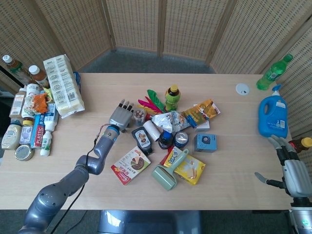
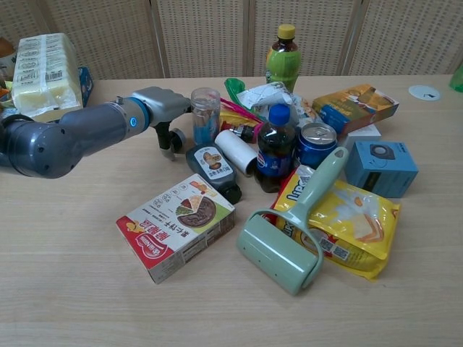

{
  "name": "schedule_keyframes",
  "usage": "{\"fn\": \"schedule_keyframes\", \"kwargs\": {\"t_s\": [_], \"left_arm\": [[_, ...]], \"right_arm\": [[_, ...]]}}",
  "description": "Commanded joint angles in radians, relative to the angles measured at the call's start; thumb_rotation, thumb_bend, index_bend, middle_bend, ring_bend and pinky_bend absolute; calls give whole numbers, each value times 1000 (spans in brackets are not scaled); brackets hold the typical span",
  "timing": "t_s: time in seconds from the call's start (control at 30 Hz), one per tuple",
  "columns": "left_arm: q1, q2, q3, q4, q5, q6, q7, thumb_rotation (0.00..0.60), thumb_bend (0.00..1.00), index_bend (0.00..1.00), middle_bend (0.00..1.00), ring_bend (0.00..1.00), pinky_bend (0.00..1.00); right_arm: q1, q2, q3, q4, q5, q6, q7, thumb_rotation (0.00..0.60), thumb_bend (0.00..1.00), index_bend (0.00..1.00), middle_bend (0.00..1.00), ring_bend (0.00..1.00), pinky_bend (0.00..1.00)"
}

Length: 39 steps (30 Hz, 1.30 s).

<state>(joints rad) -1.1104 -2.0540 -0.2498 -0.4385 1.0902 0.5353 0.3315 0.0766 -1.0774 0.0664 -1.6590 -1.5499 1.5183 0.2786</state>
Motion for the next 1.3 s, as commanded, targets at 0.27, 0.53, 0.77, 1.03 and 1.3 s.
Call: {"fn": "schedule_keyframes", "kwargs": {"t_s": [0.27,0.53,0.77,1.03,1.3], "left_arm": [[-4,28,-17,-56,-3,27,39,600,0,158,163,0,0],[5,60,-23,-106,-28,40,109,600,0,160,208,0,0],[13,62,-23,-120,-60,33,159,600,0,166,192,0,0],[18,89,-19,-146,-80,41,207,600,0,174,195,0,0],[34,110,13,-151,-99,35,286,600,0,178,211,0,0]], "right_arm": [[-2,3,2,1,2,2,6,600,0,0,0,0,0],[-3,3,2,-1,-1,6,6,600,0,0,0,0,0],[-4,3,3,-2,-2,8,7,600,0,0,0,0,0],[-3,3,4,1,-2,6,9,600,0,0,0,0,0],[-5,4,3,-2,-5,11,7,600,0,0,0,0,0]]}}
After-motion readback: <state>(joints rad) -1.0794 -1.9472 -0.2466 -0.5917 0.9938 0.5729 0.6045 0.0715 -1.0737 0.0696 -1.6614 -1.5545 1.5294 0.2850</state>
